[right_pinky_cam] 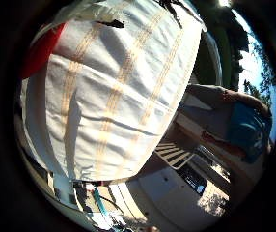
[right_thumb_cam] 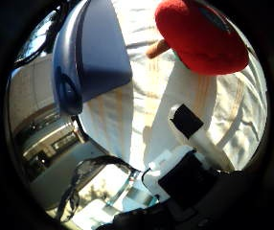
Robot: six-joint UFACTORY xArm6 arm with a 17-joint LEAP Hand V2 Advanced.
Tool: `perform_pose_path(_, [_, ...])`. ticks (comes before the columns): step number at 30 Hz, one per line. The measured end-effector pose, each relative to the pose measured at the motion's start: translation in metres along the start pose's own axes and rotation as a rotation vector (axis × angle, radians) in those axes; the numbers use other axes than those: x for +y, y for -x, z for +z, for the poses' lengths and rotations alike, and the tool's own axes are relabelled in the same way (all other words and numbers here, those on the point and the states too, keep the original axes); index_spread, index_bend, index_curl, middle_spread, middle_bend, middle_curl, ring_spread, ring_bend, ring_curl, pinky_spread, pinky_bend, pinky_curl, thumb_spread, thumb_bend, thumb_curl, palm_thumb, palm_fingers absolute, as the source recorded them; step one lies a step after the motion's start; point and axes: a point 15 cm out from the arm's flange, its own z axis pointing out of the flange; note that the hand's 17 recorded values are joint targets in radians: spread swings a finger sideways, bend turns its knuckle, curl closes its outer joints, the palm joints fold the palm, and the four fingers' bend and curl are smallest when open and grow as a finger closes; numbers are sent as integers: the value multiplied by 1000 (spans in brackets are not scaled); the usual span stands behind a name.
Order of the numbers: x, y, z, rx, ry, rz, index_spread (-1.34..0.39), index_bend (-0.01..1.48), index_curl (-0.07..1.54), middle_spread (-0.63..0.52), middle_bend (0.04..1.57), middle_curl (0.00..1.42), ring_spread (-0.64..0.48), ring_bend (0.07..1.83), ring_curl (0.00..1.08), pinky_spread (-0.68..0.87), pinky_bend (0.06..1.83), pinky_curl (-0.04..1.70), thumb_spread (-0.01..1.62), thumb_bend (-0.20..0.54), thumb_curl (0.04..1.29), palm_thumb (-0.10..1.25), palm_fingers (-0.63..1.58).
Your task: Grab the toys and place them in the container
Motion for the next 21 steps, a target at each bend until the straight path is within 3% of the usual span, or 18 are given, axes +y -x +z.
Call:
perform_pose_path(4, [-13,-3,1,14,-42,-2,-84,217,273,96,219,330,293,433,320,459,553,230,1141,-12,361,732,283])
perform_pose_path(5, [-16,-4,0,17,-52,-2,-101,208,271,65,268,347,280,500,339,459,567,228,1136,-10,364,745,442])
perform_pose_path(6, [-19,-5,-1,20,-66,-1,-147,104,222,31,394,387,242,709,378,439,633,231,1130,-7,371,770,787])
perform_pose_path(7, [-20,-6,-1,21,-71,0,-166,55,189,20,480,414,230,806,389,443,658,220,1125,-5,374,785,918])
perform_pose_path(9, [-22,-6,-3,25,-83,-1,-195,45,160,-7,553,451,198,952,435,438,678,227,1116,-8,378,805,942])
perform_pose_path(10, [-23,-7,-6,29,-91,-1,-237,85,150,-34,636,503,160,1076,509,437,788,278,1106,-11,383,824,1029])
perform_pose_path(12, [-23,-8,-9,31,-97,-6,-273,125,137,-59,691,542,129,1140,556,433,886,314,1096,-12,389,840,1070])
perform_pose_path(13, [-22,-8,-9,29,-94,-5,-329,179,127,-91,788,608,81,1187,614,408,1075,398,1084,-16,398,855,1164])
perform_pose_path(17, [-12,-8,-15,19,-70,3,-457,306,114,-140,953,727,10,1240,686,336,1314,523,1067,-7,432,924,1153])
perform_pose_path(21, [12,-3,-29,-9,20,10,-560,409,103,-169,1022,801,-30,1296,718,285,1397,590,1099,-3,463,970,1095])
